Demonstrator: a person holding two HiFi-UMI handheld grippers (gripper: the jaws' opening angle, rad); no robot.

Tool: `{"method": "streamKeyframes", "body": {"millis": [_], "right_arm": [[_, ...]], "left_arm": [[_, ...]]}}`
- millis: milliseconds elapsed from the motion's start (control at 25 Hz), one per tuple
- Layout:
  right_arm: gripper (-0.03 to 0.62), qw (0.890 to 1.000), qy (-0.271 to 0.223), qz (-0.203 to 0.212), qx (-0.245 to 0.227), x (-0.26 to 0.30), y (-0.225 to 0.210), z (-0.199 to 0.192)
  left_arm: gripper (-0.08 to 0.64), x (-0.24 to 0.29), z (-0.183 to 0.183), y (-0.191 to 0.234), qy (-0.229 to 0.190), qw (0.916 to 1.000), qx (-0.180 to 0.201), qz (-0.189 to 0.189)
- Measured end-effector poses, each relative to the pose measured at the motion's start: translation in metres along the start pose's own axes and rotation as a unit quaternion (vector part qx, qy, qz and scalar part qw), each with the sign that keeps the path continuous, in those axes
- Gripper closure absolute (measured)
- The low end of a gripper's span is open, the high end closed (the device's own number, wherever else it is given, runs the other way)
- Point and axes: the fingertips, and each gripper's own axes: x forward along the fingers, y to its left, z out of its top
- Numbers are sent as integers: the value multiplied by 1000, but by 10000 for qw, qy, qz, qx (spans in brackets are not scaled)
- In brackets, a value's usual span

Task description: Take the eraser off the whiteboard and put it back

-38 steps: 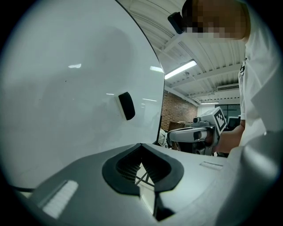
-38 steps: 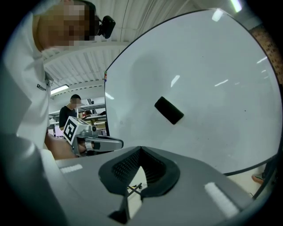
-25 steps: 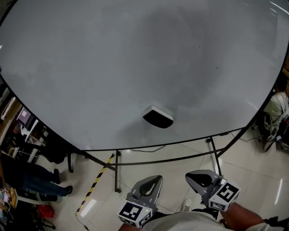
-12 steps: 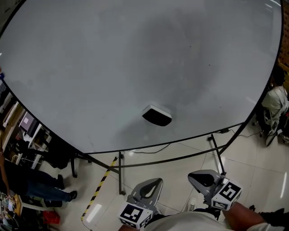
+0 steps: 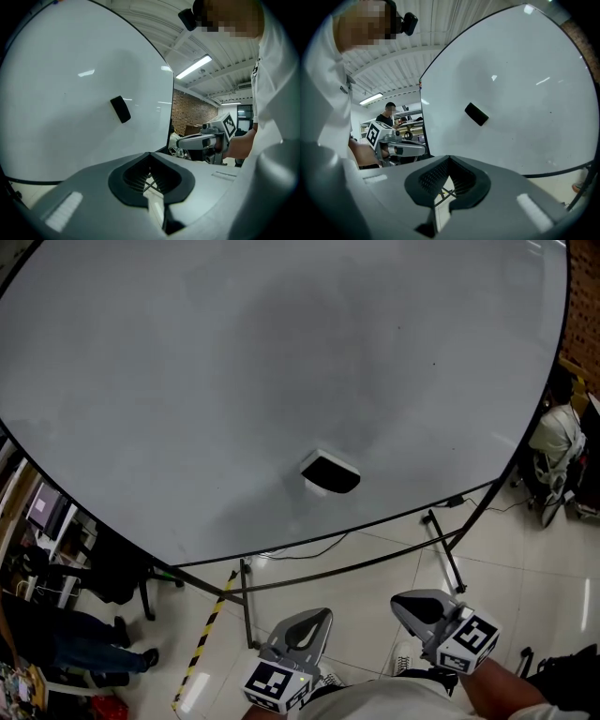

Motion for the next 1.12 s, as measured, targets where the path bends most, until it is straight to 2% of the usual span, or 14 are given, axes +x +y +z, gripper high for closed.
{"method": "streamKeyframes", "body": {"millis": [440,680,760,880,920,1040,1120], "right_arm": [[591,9999,71,-56,-103,-2,5,-1],[591,9999,28,-20,-108,-4,8,1],[591,9999,31,-16,-107,-5,7,-1],[591,9999,34,-5,-99,-5,6,-2],[591,9999,33,3,-95,-4,6,-2],[591,9999,32,7,-99,-3,5,1],[591,9999,24,0,-109,-3,6,1]], "left_arm": [[548,5,3,-8,-125,9998,29,-117],[548,3,2,-12,-98,9997,200,-94],[548,3,1,-12,-116,9999,31,-114],[548,3,0,-7,-219,9966,-750,-243],[548,3,-1,-4,-231,9957,-859,-238],[548,3,1,-1,-166,9980,-597,-123],[548,1,3,-4,-196,9981,-565,-149]]}}
